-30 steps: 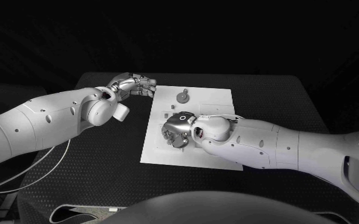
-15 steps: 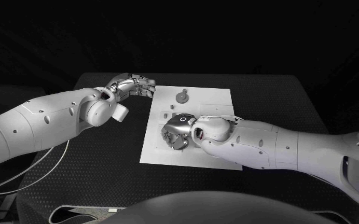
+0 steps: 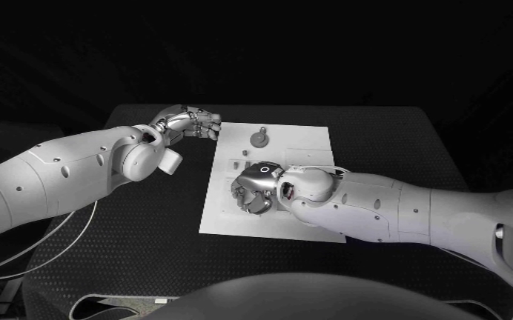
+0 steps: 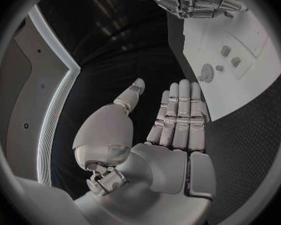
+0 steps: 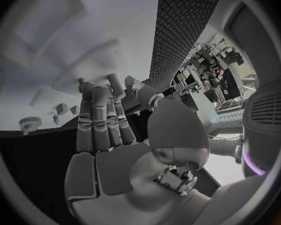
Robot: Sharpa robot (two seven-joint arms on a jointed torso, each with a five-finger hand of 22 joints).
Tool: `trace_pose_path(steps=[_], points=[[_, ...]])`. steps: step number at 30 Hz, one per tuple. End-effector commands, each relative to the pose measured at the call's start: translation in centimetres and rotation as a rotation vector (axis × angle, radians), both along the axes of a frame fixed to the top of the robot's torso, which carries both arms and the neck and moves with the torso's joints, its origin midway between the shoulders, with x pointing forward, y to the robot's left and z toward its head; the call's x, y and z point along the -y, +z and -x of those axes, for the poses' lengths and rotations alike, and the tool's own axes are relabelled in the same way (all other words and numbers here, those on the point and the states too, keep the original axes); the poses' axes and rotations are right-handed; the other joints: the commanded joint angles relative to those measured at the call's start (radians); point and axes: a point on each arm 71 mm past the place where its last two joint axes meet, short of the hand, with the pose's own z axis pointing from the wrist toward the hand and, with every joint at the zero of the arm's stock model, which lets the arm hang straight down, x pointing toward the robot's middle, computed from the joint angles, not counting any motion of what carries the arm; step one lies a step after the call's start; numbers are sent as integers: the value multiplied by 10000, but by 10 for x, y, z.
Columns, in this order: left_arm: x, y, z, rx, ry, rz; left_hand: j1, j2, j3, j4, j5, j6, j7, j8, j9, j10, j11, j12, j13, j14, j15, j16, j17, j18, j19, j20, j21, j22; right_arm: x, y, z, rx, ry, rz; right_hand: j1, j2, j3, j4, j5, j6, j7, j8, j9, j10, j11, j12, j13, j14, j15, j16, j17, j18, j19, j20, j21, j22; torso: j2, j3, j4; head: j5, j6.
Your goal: Assemble the parts on the task board
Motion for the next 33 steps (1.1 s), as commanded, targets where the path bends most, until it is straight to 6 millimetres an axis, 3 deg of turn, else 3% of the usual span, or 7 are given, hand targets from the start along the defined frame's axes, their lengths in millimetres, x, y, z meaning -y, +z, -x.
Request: trace_pose_path(steps=[1, 7, 17, 21, 26, 28, 33], points=[[1, 1, 0, 38, -135, 80, -25, 45, -39, 3, -40, 2, 57, 42, -11, -35, 56, -2, -12, 1, 28, -40, -11, -149, 60, 10, 10, -19, 1, 8, -2, 258, -189, -674, -108, -238, -112, 54, -24, -150, -119, -87, -41, -358, 147, -200, -125, -115, 145, 67, -12, 81, -135, 21, 85, 246, -1, 4, -2, -34, 2], [0, 1, 0, 40, -108, 68, -27, 44, -41, 2, -40, 2, 55, 45, -12, -34, 55, 0, -14, -1, 29, -42, -11, -149, 58, 11, 10, -22, 3, 20, -6, 355, -311, -1101, -250, -389, -415, 142, -26, -367, -211, -124, -60, -984, 396, -534, -392, -372, 396, 332, 76, 85, -335, 77, 213, 255, 0, 5, -5, -89, 2], [-1, 1, 0, 40, -76, 50, -27, 43, -44, 0, -40, 3, 52, 48, -15, -33, 54, 3, -16, -3, 30, -45, -10, -148, 57, 12, 10, -28, 18, 48, -18, 189, -926, -2183, -236, -439, -514, 287, -30, -502, -148, -113, -59, -934, 410, -465, -480, -484, 410, 572, 95, 85, -396, 75, 368, 250, -3, -4, 7, -146, 2], [-2, 1, 0, 3, -78, 52, -28, 45, -45, 1, -40, 5, 51, 50, -16, -31, 53, 4, -17, -4, 30, -46, -10, -148, 56, 12, 11, -30, 41, 66, -33, -631, -1929, -2595, -247, -120, -681, 197, -35, -118, 147, 137, 47, 162, 23, 239, -133, -551, 49, 623, 27, 79, -492, 80, 439, 238, -4, -8, 1, -209, 2], [-3, 1, 1, -42, -115, 90, -51, 62, -60, 8, -39, 63, 60, 93, -18, 88, 19, 78, 0, -11, 35, -57, -8, -146, 53, 17, 15, -53, 78, 81, -48, -2003, -3026, -2872, -484, 90, -1017, 173, -20, 185, -19, 409, 349, 1002, -541, 2019, 1435, -599, -529, 596, -166, 85, -605, 109, 438, 198, -2, -4, -12, -320, 2], [-3, 1, 1, -28, -103, 90, -52, 58, -62, 6, -40, 63, 60, 94, -19, 91, 18, 80, 0, -12, 35, -58, -8, -146, 51, 18, 14, -55, 98, 82, -50, -2709, -3494, -3289, -818, 192, -1130, 447, -20, 230, -138, 449, 432, 1122, -631, 2783, 2067, -567, -564, 636, -187, 85, -556, 117, 448, 189, -5, -8, -16, -372, 2], [-3, 1, 1, 7, -100, 103, -56, 51, -68, 2, -39, 32, 64, 80, -33, 58, 29, 64, -15, -18, 39, -64, -8, -147, 44, 20, 12, -66, 137, 79, -54, -3625, -4597, -2942, -1083, 261, -1273, 585, -24, 342, -345, 510, 887, -477, -906, 7359, 6078, -169, -790, 2049, 382, 85, 51, -207, 953, 262, -7, -12, -25, -443, 2]])
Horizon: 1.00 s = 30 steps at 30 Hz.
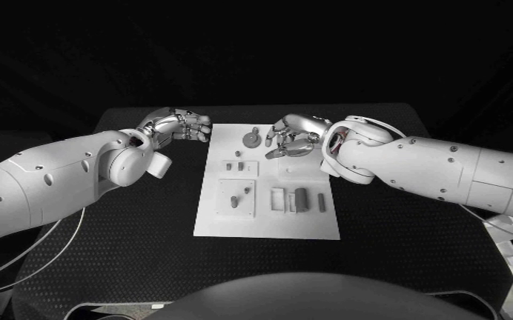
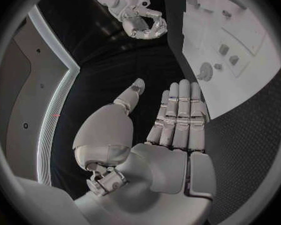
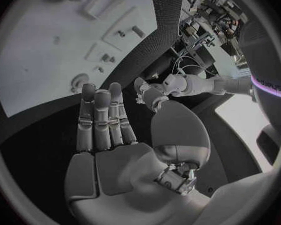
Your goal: Assemble the parts on the task board
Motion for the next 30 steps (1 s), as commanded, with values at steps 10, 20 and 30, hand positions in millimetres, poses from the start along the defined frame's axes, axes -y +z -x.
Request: trace_pose_path(steps=[10, 20, 30], points=[[2, -3, 2, -58, -244, 176, -128, 71, -91, 36, -40, -24, 38, 18, -27, -2, 4, 9, -25, -21, 46, -72, -7, -148, 46, 26, 17, -25, 49, -23, 13, -3832, -1210, 1091, -1431, 471, 41, 1046, -18, 896, -463, 350, 828, 60, -504, 3649, 2565, 833, -462, 2516, 1079, 130, 1075, -724, 1301, 253, -17, 16, -31, -82, 2], [2, -6, 4, -122, -336, 233, -433, 7, -194, 115, -40, -54, 49, 19, -64, -28, 15, 5, -58, -45, 58, -99, -9, -140, 26, 34, 16, -67, 78, -45, 30, -5523, -2058, 1868, -2147, 844, 110, 1285, -21, 964, -523, 196, 1062, 591, -567, 4374, 3070, 1250, -527, 3003, 1437, 130, 1344, -979, 1700, 234, -8, 1, -28, -68, 2], [4, -6, 4, -138, -350, 230, -521, 24, -201, 140, -40, -59, 53, 24, -76, -32, 15, 7, -68, -46, 58, -105, -7, -134, 23, 35, 18, -80, 88, -59, 41, -5799, -2435, 2804, -2303, 560, 148, 1035, -21, 965, -514, 87, 1136, 639, -557, 4397, 3156, 1304, -514, 3048, 1451, 130, 1359, -1035, 1802, 228, -6, -6, -17, -91, 2]])
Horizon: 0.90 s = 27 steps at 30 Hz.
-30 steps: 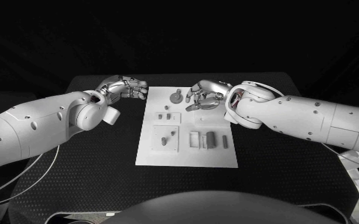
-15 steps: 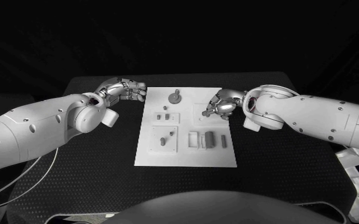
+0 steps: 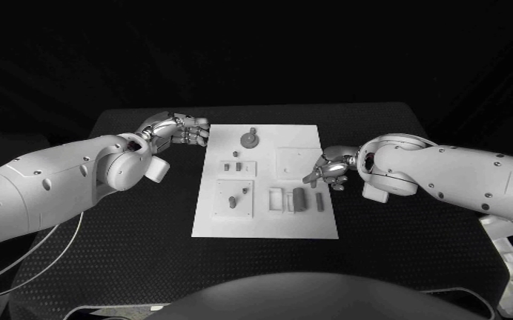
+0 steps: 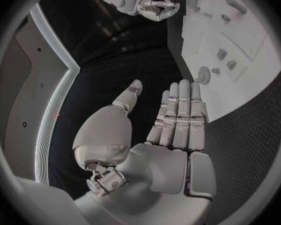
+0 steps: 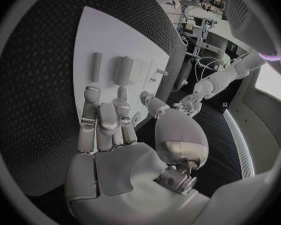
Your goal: Assemble the parts on the task board
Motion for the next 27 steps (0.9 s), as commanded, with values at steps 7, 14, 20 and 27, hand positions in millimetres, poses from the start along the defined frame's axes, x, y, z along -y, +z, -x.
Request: trace_pose_path(steps=[7, 14, 20, 27], points=[[2, 1, 0, 28, -115, 100, -151, 30, -55, 5, -39, -21, 17, 28, -15, -30, 13, 11, -13, -5, 18, -67, -6, -132, 24, 33, 20, -15, -9, -19, 9, -606, -75, 436, -219, -348, 72, -52, -18, -71, 28, -178, -9, 35, 14, -43, 32, -44, 33, -14, -139, 72, -21, -51, 58, 222, 7, 4, 8, 41, 2], [2, 0, 0, -17, -64, 42, -156, 39, -52, 4, -39, -21, 19, 29, -17, -30, 13, 11, -15, -5, 18, -67, -5, -130, 24, 32, 21, -17, -10, -28, 9, -1094, -204, 801, -350, -499, 129, -22, -18, -135, 63, -290, -41, -6, 47, -86, 46, -142, 62, -51, -263, 72, -64, -42, 65, 221, 5, -3, 19, 38, 2], [1, 0, 0, -11, -24, 23, -171, 73, -43, 8, -39, -23, 22, 31, -21, -31, 13, 13, -19, -1, 18, -66, -3, -128, 26, 32, 23, -21, -11, -33, 7, -1166, -301, 971, -417, -588, 182, -67, -23, -222, 108, -405, -72, -82, 90, -144, 57, -222, 101, -73, -313, 72, -120, -26, 73, 223, 6, 3, 8, 30, 2], [1, 0, 0, -33, 7, -7, -233, 143, -38, 30, -39, -28, 26, 35, -31, -34, 15, 15, -27, 6, 18, -66, 0, -126, 31, 34, 27, -28, -13, -40, 7, -1309, -361, 1270, -539, -673, 194, -80, -27, -258, 137, -478, -86, -150, 120, -197, 61, -278, 130, -82, -318, 72, -171, -2, 79, 222, 1, 9, 11, 57, 2]])
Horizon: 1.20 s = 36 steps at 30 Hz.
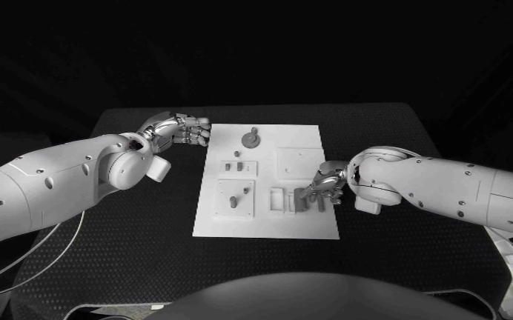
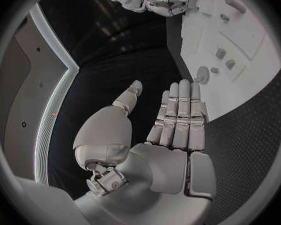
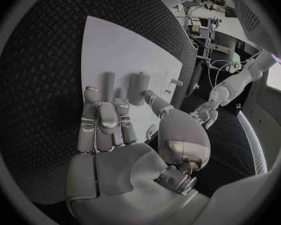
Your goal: Assemble the parts on the task board
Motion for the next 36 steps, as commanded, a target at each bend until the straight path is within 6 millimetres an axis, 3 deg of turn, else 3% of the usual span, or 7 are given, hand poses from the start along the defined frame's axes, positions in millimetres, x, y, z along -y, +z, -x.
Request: trace_pose_path(steps=[1, 25, 26, 29, 36], points=[[1, 1, 0, 20, -31, 46, -91, -2, -39, 31, -39, -28, 27, 36, -10, -34, 15, 16, -9, 5, 18, -67, 0, -126, 31, 35, 27, -10, 2, -4, 2, -227, -39, 319, -53, -74, 51, -13, -26, -86, 11, -59, -12, -65, 30, -58, 15, -97, 17, -44, -9, 135, -69, 5, 35, 222, -2, 5, 2, 7, 2], [2, 1, 1, -35, -122, 79, -125, 36, -30, 14, -39, -42, 28, 39, -24, -46, 17, 15, -22, -1, 17, -74, 2, -121, 21, 33, 25, -22, -16, -16, 13, -591, 328, -86, -92, -202, 157, -144, -24, -196, 65, -212, -51, -150, 81, -106, 41, -189, 65, -56, -19, 135, -150, 31, 50, 222, -1, -11, 5, 39, 2], [2, 1, 0, -33, -110, 74, -126, 36, -30, 11, -39, -42, 29, 40, -24, -47, 18, 15, -23, -2, 17, -75, 2, -121, 21, 33, 25, -23, -17, -16, 14, -589, 347, -79, 313, -206, 292, -485, 7, -211, 53, -224, -53, -154, 79, -95, 53, -190, 60, -41, -12, 133, -162, -13, 72, 238, 0, -7, 3, 45, 2], [0, 1, 0, -27, -77, 58, -130, 34, -31, 8, -40, -42, 29, 41, -26, -48, 18, 16, -24, -3, 18, -76, 3, -122, 19, 35, 25, -24, -18, -18, 15, -584, 365, -80, 404, -118, 234, -794, -37, -185, 89, -252, -67, -172, 106, -102, 66, -212, 92, -31, -13, 135, -167, 39, 113, 231, -1, -3, 0, 66, 2], [1, 1, 0, -30, -92, 64, -137, 31, -32, 2, -40, -43, 29, 43, -28, -48, 18, 17, -26, -4, 19, -77, 3, -122, 18, 36, 25, -26, -22, -19, 15, -464, 385, -93, 393, -57, 201, -1014, -27, -142, 94, -288, -89, -171, 112, -103, 80, -220, 100, -13, -19, 135, -173, 74, 138, 219, -3, -1, -3, 59, 2]])
